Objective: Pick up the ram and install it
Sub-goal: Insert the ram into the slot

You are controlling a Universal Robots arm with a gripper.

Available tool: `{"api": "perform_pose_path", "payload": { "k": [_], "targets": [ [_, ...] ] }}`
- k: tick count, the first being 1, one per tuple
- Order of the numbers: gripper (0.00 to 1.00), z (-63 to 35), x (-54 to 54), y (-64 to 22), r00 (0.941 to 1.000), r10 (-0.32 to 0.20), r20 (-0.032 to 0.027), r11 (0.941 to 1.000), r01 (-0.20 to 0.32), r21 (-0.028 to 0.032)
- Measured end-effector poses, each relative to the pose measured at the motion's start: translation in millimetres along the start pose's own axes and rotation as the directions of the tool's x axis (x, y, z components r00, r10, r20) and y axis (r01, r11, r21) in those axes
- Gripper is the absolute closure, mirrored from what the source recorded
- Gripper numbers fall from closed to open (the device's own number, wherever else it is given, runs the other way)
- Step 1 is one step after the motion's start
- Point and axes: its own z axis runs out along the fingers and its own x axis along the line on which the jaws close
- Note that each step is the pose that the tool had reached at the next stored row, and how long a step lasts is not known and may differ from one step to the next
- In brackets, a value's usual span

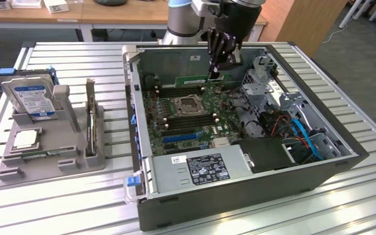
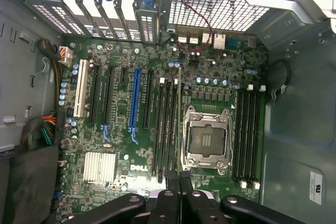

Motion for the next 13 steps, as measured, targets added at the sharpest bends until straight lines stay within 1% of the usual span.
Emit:
{"api": "perform_pose_path", "payload": {
  "k": [6,11,13],
  "targets": [
    [0.88,0.1,0.2,0.1,1.0000,0.000,0.0002,1.0000,0.000,0.0001],
    [0.88,-0.2,5.7,0.2,1.0000,0.002,0.0002,1.0000,-0.002,0.0001],
    [0.88,0.3,6.2,0.3,1.0000,0.004,0.0004,1.0000,-0.004,0.0002]
  ]
}}
